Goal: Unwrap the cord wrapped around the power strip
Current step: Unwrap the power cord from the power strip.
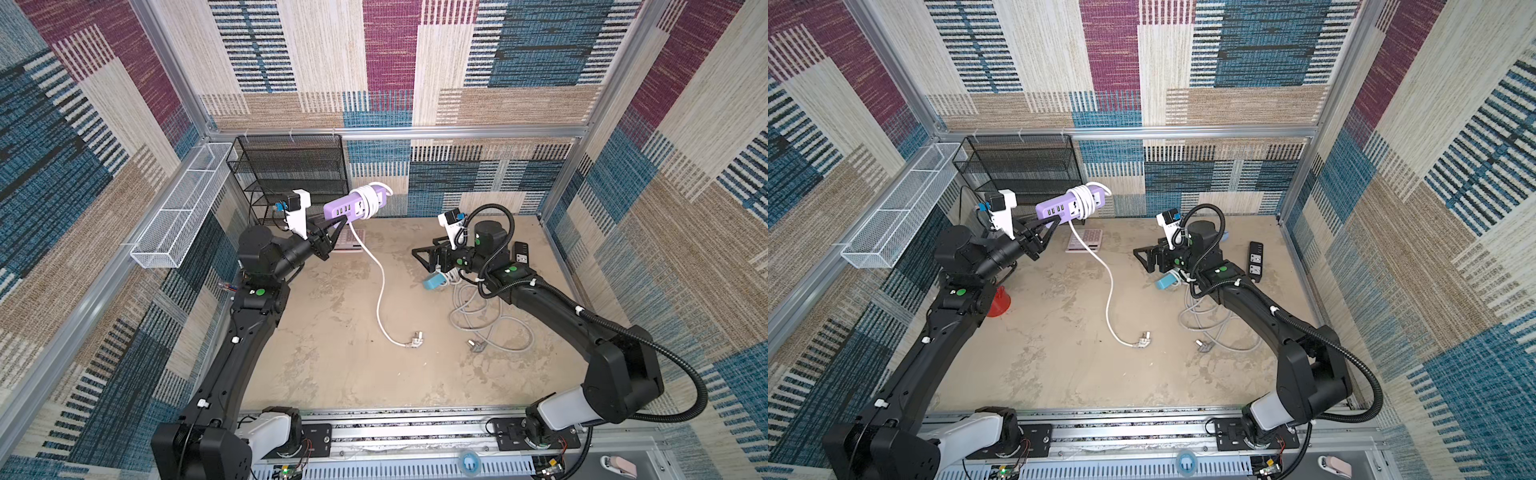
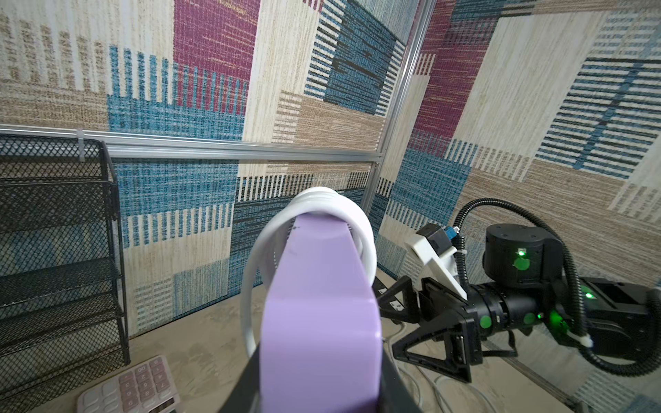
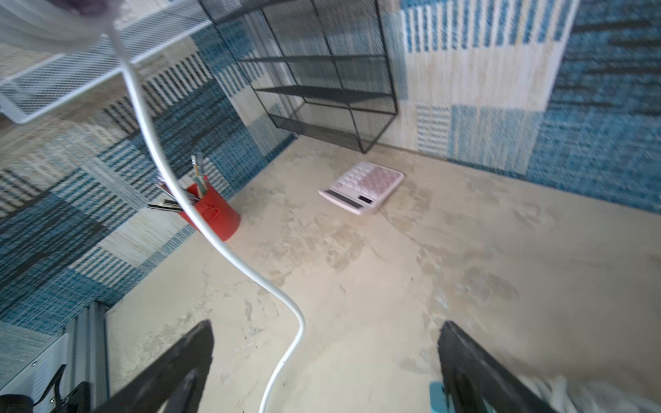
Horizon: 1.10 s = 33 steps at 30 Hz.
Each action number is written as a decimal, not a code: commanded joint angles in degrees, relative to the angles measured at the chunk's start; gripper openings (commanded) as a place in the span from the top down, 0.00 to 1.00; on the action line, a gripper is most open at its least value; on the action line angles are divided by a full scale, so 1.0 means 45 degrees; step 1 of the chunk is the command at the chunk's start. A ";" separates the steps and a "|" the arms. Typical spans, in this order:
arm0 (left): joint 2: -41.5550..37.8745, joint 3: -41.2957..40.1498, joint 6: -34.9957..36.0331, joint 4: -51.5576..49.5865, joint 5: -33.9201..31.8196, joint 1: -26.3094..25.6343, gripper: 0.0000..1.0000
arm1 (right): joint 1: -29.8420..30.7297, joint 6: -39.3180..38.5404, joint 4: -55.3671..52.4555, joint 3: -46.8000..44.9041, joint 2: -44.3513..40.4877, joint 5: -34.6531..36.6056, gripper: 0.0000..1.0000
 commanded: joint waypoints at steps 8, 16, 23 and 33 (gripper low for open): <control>0.0193 0.0183 -0.2272 0.3399 0.1980 0.0029 1.00 | 0.0060 0.3794 1.0284 -0.0319 0.2351 -0.6537 0.02; 0.0627 0.0222 -0.3673 0.5175 0.2800 0.0029 1.00 | 0.1036 0.4942 1.2413 0.1259 0.4162 -0.7117 0.00; 0.0705 0.0183 -0.4054 0.5661 0.2982 0.0030 1.00 | 0.1611 0.5570 1.3077 0.2319 0.5321 -0.7088 0.06; 0.0827 0.0199 -0.4506 0.6141 0.3156 0.0020 1.00 | 0.1698 0.6388 1.3552 0.3451 0.6255 -0.7133 0.57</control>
